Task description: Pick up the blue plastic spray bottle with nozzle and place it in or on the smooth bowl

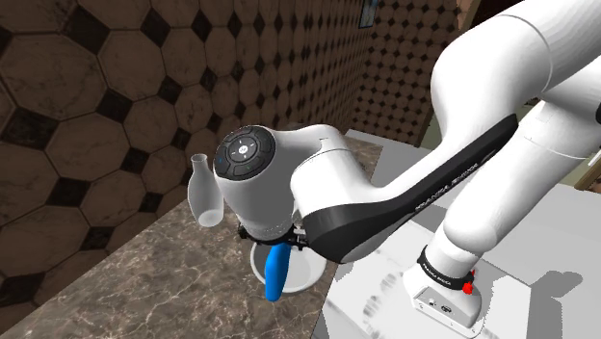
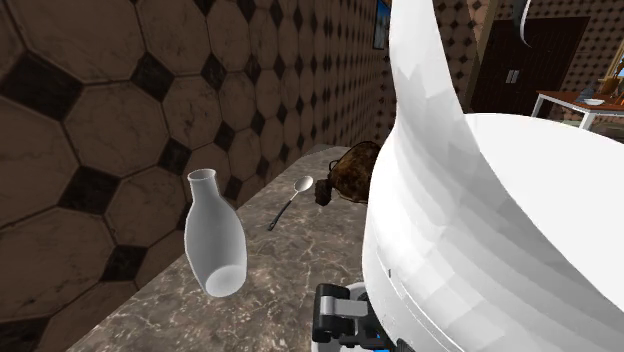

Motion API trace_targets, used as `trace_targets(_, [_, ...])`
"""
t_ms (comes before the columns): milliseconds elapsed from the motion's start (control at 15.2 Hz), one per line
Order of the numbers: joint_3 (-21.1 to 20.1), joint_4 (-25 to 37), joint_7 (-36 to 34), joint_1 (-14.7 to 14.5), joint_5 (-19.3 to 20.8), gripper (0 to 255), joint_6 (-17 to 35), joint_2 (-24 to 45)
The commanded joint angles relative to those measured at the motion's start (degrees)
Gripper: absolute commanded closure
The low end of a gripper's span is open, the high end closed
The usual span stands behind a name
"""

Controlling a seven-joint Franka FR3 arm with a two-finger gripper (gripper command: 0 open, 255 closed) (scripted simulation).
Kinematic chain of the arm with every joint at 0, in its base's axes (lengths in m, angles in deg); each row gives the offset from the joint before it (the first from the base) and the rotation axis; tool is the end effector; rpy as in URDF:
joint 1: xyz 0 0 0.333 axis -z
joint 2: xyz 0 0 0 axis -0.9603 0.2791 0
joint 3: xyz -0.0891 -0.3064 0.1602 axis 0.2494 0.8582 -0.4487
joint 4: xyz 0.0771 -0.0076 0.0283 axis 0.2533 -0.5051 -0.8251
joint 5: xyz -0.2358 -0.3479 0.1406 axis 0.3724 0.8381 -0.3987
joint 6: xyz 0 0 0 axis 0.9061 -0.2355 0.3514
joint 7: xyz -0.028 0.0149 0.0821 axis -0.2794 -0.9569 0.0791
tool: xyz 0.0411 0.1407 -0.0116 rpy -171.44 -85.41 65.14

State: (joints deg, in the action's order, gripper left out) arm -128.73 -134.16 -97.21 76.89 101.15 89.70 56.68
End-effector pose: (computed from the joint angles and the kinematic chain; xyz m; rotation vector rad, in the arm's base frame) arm 0.2982 0.4336 0.3666 2.5426 -1.3104 0.4654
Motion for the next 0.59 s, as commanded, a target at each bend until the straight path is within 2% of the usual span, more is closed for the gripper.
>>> trace_targets(0, [-0.15,2.91,0.76,-0.5,-1.21,0,-3.33,-0.84])
trace_targets(66, [-0.23,4.25,1.0,-0.67,-1.58,0,-4.79,-1.08])
trace_targets(528, [-0.22,4.25,1.0,-0.68,-1.58,0,-4.79,-1.08])
